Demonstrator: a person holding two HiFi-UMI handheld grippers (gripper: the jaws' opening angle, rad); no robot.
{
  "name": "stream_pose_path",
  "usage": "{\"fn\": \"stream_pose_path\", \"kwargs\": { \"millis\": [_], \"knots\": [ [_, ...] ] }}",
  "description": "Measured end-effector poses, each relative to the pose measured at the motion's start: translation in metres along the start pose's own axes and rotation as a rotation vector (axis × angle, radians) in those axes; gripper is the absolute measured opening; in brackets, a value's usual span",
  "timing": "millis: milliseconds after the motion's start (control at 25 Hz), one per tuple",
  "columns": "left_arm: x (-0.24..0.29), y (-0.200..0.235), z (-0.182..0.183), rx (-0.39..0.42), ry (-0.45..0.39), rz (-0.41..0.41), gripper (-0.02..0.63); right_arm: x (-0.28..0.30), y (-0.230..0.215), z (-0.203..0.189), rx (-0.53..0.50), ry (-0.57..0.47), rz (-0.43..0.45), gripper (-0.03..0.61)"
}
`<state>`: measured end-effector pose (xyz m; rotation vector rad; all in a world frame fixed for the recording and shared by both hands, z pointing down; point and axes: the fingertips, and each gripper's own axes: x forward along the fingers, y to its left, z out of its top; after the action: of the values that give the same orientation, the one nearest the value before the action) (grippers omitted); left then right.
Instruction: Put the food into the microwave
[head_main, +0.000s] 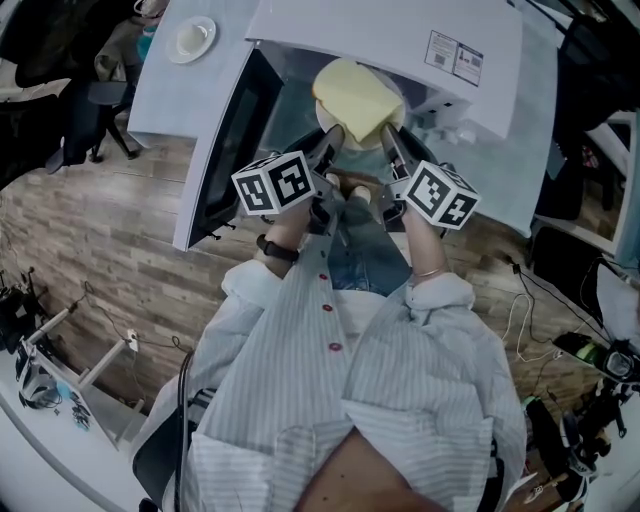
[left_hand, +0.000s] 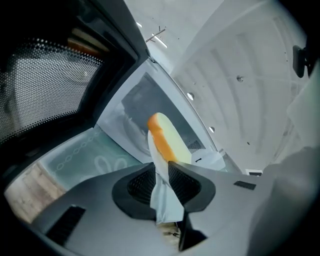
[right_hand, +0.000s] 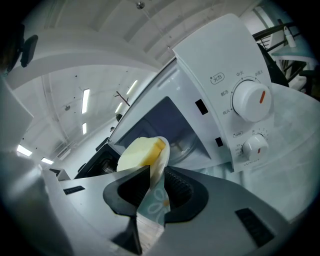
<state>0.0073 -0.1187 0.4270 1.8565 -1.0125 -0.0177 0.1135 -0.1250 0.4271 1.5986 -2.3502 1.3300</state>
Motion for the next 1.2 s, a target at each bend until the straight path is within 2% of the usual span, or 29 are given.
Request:
{"fn": "stream_pose_path", "kwargs": {
  "millis": [520, 1200],
  "knots": [
    [0.024, 0.021, 0.001, -0.002, 0.054, -0.002, 0.075, 0.021, -0.020, -0.005, 0.033, -0.007, -0.054, 0.106],
    [0.065, 0.049, 0.018, 0.019, 0.067, -0.014, 0.077, 0.061, -0.043, 0.001, 0.063, -0.048, -0.102, 0.106]
  ]
}}
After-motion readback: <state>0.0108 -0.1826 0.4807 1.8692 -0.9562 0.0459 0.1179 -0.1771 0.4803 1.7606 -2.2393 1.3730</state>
